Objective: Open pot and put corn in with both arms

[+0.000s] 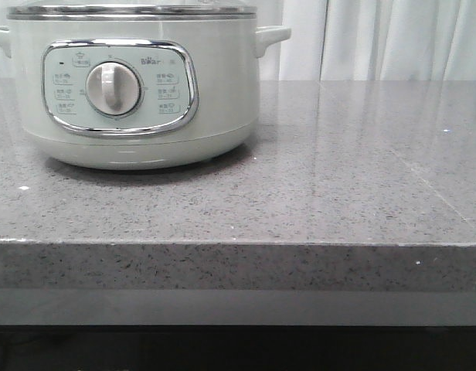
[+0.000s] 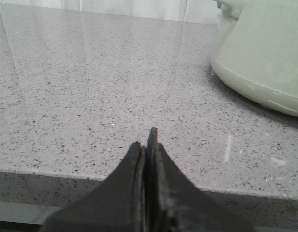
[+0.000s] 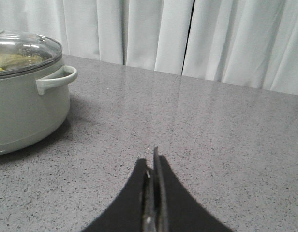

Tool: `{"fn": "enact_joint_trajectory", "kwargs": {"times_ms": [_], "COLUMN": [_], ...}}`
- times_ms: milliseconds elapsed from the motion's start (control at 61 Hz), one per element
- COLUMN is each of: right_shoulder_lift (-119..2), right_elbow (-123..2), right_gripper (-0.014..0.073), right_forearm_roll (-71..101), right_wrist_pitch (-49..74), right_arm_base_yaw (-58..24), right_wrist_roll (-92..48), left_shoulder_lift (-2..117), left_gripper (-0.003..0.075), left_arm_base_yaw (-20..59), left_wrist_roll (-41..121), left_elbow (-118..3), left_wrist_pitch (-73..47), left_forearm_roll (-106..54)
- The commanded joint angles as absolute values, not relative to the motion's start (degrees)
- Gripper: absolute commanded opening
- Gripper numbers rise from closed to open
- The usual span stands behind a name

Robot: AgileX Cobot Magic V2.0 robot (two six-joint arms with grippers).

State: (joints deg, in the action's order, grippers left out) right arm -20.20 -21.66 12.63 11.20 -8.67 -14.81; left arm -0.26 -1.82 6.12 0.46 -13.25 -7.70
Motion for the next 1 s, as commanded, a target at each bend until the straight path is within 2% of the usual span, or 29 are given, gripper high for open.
{"fn": "enact_joint_trajectory", "kwargs": {"times_ms": [0,689,984], "right_shoulder_lift": [-20.5,-20.5,-14.3], "right_elbow": [-23.1,-23.0,-14.1], "right_gripper": [-0.0061,-0.0061,-0.0061], "right_forearm_roll": [12.8,12.8,11.9], "right_wrist_pitch": [6.8,6.4,2.9], "right_arm_base_yaw": [-8.4,-8.4,-3.5], "right_wrist_roll": [-15.3,-15.3,-14.5], "left_shoulder_lift": [-1.7,-1.7,-1.7], "left_gripper": [-0.0018,-0.0018,-0.0018], "left_arm_base_yaw": [-1.8,-1.8,-1.8], "left_wrist_roll": [5.9,5.9,5.9], "left_elbow": [0.4,0.4,0.4], "left_wrist_pitch": [-8.2,-8.2,-8.2], "left_forearm_roll": [-8.3,-8.3,-8.3]}}
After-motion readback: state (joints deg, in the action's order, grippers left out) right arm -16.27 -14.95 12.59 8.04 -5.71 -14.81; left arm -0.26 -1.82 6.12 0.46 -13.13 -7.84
